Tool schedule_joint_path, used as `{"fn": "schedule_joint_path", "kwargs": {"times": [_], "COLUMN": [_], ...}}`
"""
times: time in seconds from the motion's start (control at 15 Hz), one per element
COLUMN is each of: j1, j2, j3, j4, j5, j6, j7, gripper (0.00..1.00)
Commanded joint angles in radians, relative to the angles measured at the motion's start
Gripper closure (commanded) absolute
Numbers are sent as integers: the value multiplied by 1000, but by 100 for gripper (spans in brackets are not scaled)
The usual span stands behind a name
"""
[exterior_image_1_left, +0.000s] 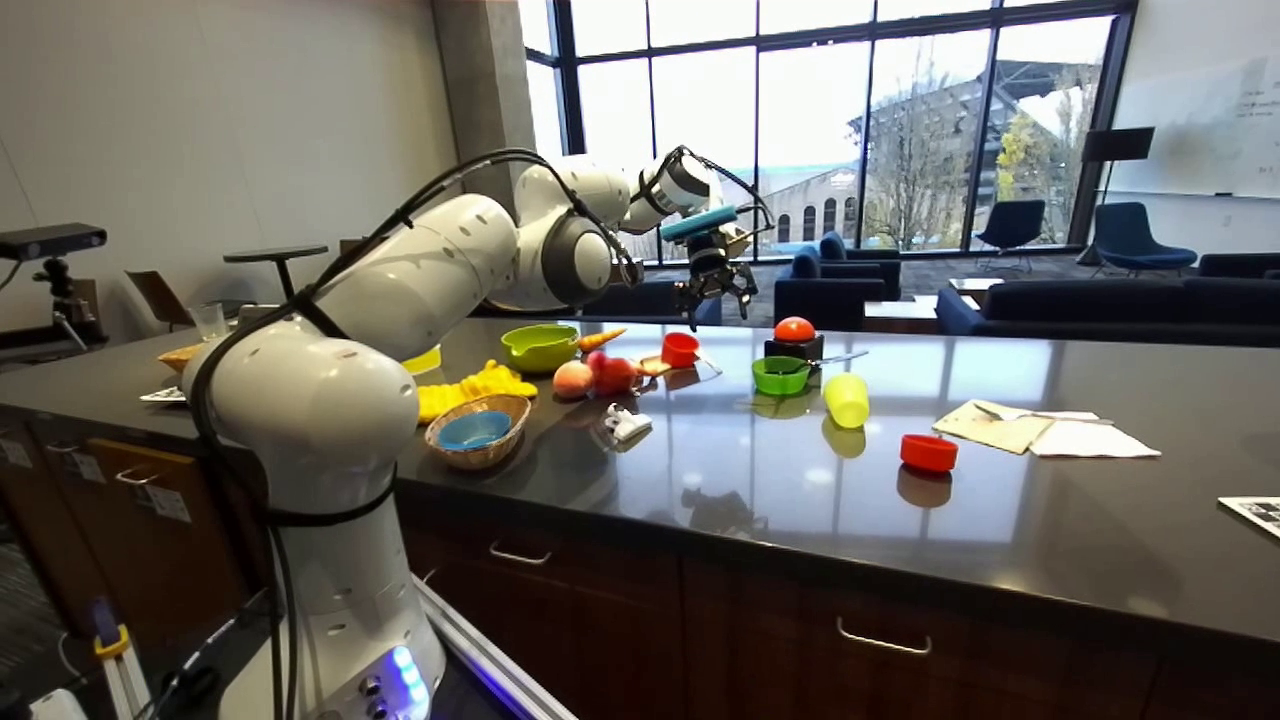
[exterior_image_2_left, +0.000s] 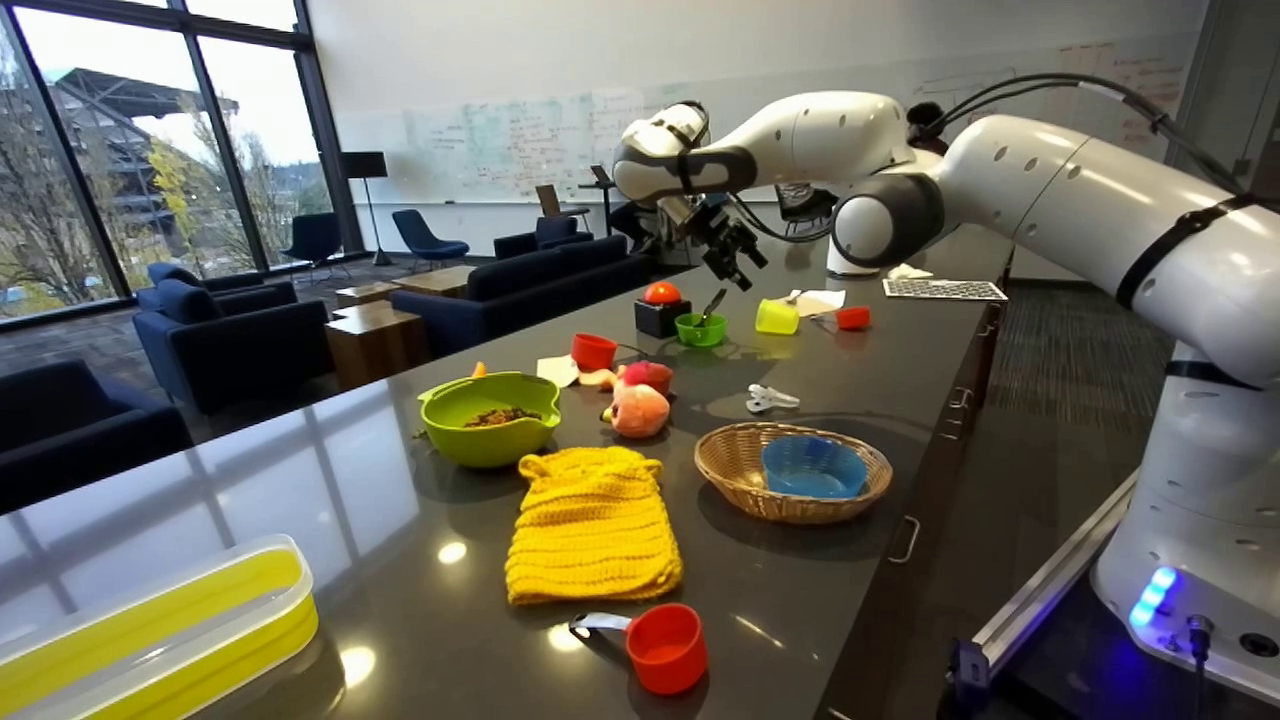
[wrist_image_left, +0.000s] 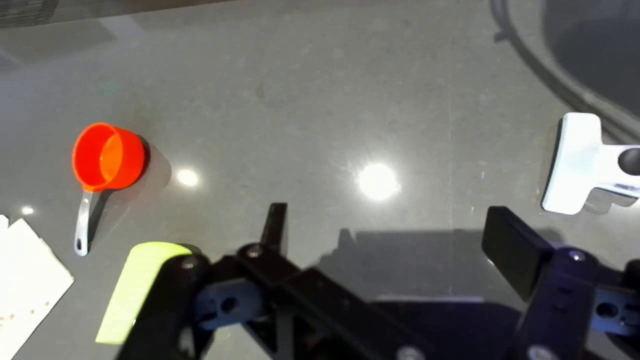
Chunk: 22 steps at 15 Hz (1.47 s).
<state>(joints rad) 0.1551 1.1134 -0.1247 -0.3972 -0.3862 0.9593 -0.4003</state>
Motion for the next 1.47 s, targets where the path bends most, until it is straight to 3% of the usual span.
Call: {"fn": "schedule_joint_path", "kwargs": {"times": [0.0,0.13,0.47,0.8,0.87,1.0,1.2,1.27,1.4], "j1": [-7,-13,-51,-48,-46,-49,-53,-54,-65], "j2": [-4,-72,-131,-122,-138,-117,-83,-126,-135], "j3": [-1,8,38,36,35,63,98,109,125], "j4": [88,24,25,39,-17,8,96,34,19], "j5": [1,32,97,89,104,117,165,185,220], "j6": [82,177,381,374,376,389,473,530,601], "j7": [-77,-63,-114,-133,-144,-153,-164,-150,-150], "gripper": [0,0,0,0,0,0,0,0,0]}}
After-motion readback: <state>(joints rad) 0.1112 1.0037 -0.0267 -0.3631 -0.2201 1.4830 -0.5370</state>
